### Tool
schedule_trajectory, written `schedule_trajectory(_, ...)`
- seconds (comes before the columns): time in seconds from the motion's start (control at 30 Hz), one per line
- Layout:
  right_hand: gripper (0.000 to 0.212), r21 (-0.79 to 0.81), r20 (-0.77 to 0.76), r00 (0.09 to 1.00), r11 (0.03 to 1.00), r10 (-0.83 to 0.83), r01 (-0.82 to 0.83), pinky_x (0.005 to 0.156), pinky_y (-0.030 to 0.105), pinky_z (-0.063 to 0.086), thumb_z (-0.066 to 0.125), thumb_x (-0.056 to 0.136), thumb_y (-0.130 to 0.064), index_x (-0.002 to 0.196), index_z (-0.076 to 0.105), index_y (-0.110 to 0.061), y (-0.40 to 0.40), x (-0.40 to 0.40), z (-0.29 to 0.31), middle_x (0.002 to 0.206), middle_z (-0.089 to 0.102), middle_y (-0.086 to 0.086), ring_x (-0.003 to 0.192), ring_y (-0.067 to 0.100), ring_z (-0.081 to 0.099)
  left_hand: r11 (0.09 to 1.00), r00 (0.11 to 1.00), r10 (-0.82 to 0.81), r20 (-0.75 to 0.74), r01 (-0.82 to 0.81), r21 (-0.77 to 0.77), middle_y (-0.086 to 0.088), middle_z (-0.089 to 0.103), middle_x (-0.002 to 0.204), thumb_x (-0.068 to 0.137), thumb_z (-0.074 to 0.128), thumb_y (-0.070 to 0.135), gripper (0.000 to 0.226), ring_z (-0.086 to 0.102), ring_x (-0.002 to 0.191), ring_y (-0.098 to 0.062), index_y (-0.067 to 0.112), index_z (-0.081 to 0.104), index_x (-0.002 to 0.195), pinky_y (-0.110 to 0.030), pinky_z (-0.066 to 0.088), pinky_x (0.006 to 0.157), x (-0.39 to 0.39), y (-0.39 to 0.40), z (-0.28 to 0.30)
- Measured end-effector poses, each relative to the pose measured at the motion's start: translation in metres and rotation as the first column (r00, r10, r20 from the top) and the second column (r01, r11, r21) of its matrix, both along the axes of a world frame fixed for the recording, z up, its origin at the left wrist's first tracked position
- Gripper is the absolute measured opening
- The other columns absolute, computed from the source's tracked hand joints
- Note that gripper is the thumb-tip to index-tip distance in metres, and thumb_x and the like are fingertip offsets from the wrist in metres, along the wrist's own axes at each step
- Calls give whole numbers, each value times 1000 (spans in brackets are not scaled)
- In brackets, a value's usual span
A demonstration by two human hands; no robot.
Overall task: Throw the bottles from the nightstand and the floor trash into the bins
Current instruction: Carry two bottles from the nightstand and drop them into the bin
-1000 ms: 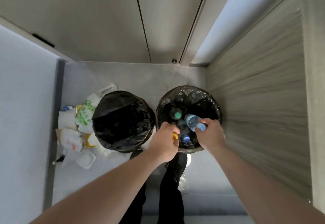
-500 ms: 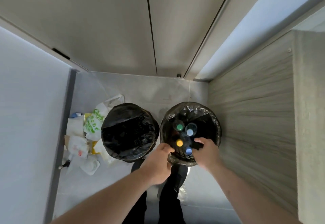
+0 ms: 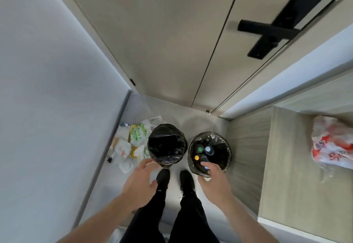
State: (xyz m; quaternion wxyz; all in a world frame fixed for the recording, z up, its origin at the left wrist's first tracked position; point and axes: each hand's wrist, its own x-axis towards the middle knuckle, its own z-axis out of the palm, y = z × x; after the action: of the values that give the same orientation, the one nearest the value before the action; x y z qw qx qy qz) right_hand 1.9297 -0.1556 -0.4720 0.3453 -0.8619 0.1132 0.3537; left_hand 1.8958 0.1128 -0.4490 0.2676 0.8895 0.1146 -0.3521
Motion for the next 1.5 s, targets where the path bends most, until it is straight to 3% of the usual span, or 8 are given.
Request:
schedule_trajectory(0.13,54,54,11,959,958,283,-283,101,18,35,65,94,-24,146,48,-29,24,4,44,149,40,-15,135,7,46,987,988,146,46,-149,64,10,28,161,93,61,27,54,44,140,-18,32,48,145,-33,38,114,-37,15,55)
schedule_trajectory(0.23,62,28,20,856,856,516,-516,117,28,32,61,96,-29,154,39,-30,42,15,71,163,27,-9,149,14,31,961,965,250,74,-257,105,9,22,164,94,60,33,58,38,144,-20,34,42,149,-36,35,118,-72,22,86)
schedule_trajectory(0.43,69,-31,94,547,551,832,-834,126,34,20,58,99,-39,160,28,-31,112,26,133,170,13,-7,156,19,14,820,824,525,214,-556,131,10,13,166,94,59,39,63,21,151,-18,37,33,152,-35,31,121,-150,45,138)
schedule_trajectory(0.6,71,-56,157,227,238,961,-970,127,32,11,55,99,-43,161,20,-35,208,-10,179,171,6,-8,158,16,2,610,614,718,328,-782,130,11,7,168,94,58,41,65,17,153,-18,38,31,153,-34,27,122,-235,74,175)
schedule_trajectory(0.7,71,-61,187,65,77,980,-995,127,33,10,55,99,-44,160,19,-39,267,-50,201,170,3,-11,158,15,1,480,491,786,376,-868,129,12,6,168,94,58,43,65,16,153,-16,40,32,153,-34,25,122,-293,90,190)
schedule_trajectory(0.97,73,-147,258,-267,-235,929,-961,128,37,9,53,101,-47,162,13,-39,387,-161,250,170,-6,-14,158,14,-4,264,283,822,494,-958,111,7,7,169,93,61,42,66,14,155,-19,34,34,153,-36,23,124,-410,136,219)
schedule_trajectory(1.27,74,-201,278,-523,-484,806,-852,127,34,5,53,102,-45,161,8,-43,491,-235,290,168,-13,-20,157,10,-10,20,46,810,584,-999,51,8,7,170,93,63,42,66,14,155,-19,36,35,153,-37,22,124,-468,182,240)
schedule_trajectory(1.5,74,-234,279,-715,-677,641,-698,129,37,4,50,101,-41,161,7,-41,587,-288,294,168,-16,-19,157,12,-15,-178,-68,829,555,-973,146,5,-2,171,94,58,48,71,2,157,-23,36,28,157,-40,13,127,-505,222,236)
